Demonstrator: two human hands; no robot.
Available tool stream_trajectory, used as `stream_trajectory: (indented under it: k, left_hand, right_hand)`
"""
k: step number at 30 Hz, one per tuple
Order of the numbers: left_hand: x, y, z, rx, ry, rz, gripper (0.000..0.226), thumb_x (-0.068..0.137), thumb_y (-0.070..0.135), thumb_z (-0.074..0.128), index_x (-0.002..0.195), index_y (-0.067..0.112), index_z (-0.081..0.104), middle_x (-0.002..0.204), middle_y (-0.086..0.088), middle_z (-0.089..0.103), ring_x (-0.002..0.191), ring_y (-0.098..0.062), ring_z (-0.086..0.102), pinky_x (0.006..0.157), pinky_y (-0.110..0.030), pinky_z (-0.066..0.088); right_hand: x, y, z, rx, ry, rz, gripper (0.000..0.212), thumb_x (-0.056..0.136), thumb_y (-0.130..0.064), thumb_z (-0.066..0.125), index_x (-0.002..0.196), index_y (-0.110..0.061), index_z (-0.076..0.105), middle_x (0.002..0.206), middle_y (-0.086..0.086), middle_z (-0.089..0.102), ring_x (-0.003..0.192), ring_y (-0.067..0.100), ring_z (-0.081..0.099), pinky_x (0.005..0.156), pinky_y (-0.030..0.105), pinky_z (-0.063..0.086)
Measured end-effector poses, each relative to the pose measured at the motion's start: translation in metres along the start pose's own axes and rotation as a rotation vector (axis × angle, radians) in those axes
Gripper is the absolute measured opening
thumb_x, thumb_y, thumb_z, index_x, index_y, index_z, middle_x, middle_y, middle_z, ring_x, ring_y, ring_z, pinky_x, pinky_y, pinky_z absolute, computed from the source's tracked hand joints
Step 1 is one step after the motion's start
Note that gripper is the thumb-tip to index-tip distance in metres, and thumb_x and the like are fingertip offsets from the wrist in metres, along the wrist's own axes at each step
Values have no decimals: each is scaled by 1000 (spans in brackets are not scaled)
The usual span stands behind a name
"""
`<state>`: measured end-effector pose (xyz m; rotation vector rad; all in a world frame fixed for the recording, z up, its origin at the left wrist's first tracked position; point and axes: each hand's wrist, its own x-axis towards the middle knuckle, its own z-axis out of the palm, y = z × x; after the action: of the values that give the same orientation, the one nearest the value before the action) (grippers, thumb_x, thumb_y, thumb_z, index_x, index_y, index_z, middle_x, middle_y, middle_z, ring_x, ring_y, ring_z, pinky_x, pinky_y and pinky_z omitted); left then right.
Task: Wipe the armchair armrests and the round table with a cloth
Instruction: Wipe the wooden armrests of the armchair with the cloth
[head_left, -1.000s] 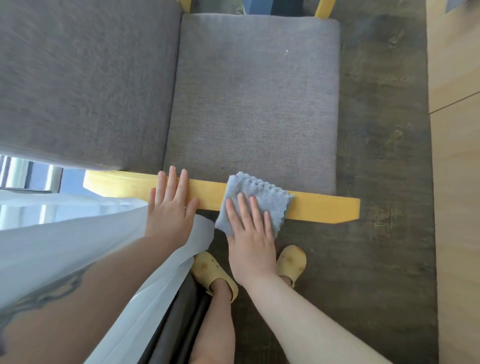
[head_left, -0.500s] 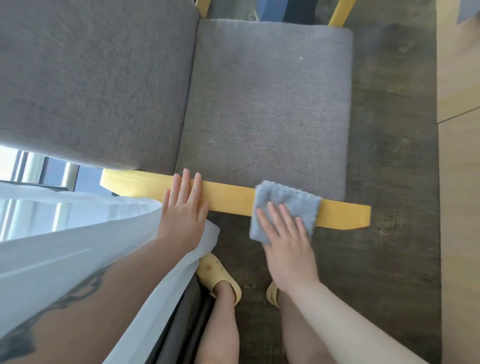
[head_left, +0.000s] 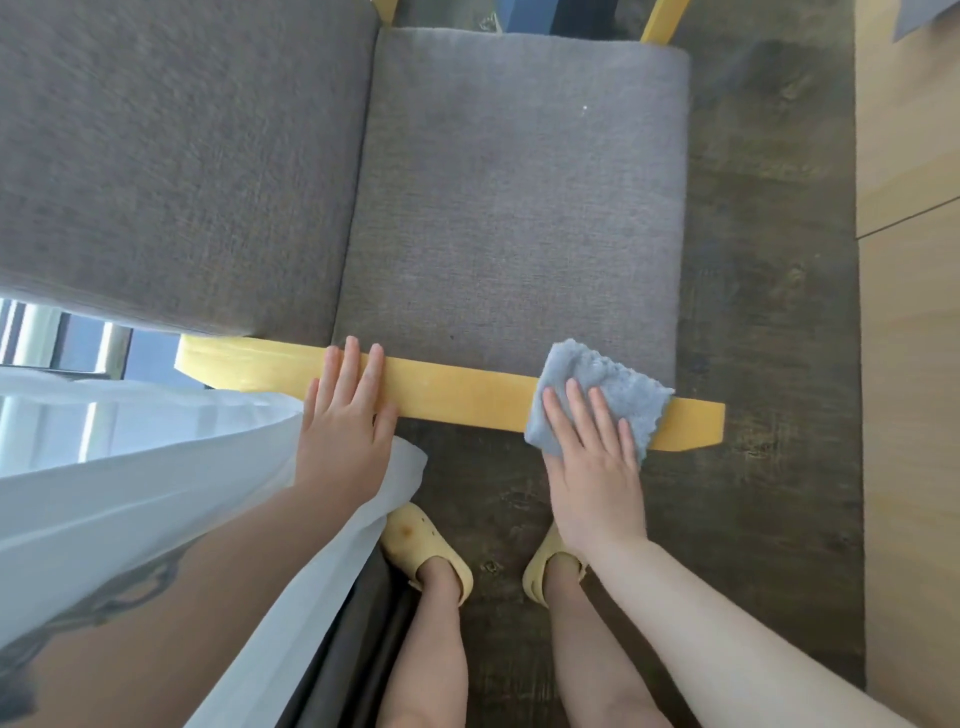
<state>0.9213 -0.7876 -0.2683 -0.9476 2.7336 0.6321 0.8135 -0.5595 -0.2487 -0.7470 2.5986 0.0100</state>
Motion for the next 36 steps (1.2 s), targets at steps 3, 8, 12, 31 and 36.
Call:
stream_trajectory:
  k: [3,8,12,31,36]
  left_hand:
    - [-2,6,3,-12,13,-18,56,101,30,33,153,22,13,161,-2,4,148,-21,-5,118,-41,2]
    - [-1,18,4,-34,11,29,56,98,36,26,151,21,21,160,-2,10,148,-19,1,118,-42,6]
    - [0,17,9,80,-3,131,54,99,39,23,151,25,19,160,0,12,148,-19,3,117,-40,4]
    - [2,33,16,26,-34,131,55,98,42,22,151,27,22,159,5,12,148,-15,0,119,-42,5]
    - [3,25,13,54,-12,200,55,98,40,22,150,24,26,158,2,19,147,-17,7,118,-44,13]
  right_hand:
    - [27,-60,-9,136,-58,90,57,103,-36,22,153,-32,-7,160,-4,-14,145,18,-20,119,46,-4]
    - [6,-47,3,26,-30,-290,63,101,-32,38,154,-33,3,162,-5,-4,148,18,-11,119,46,0]
    - [-6,-2,8,47,17,100,63,101,-35,33,153,-32,-3,161,-4,-8,147,20,-12,119,49,6]
    - [-12,20,9,107,41,-92,57,99,-35,17,154,-30,6,161,-5,0,148,18,-9,119,44,1]
    - [-6,57,7,202,155,423,59,102,-24,36,153,-26,8,161,-1,-1,148,21,-6,120,42,3]
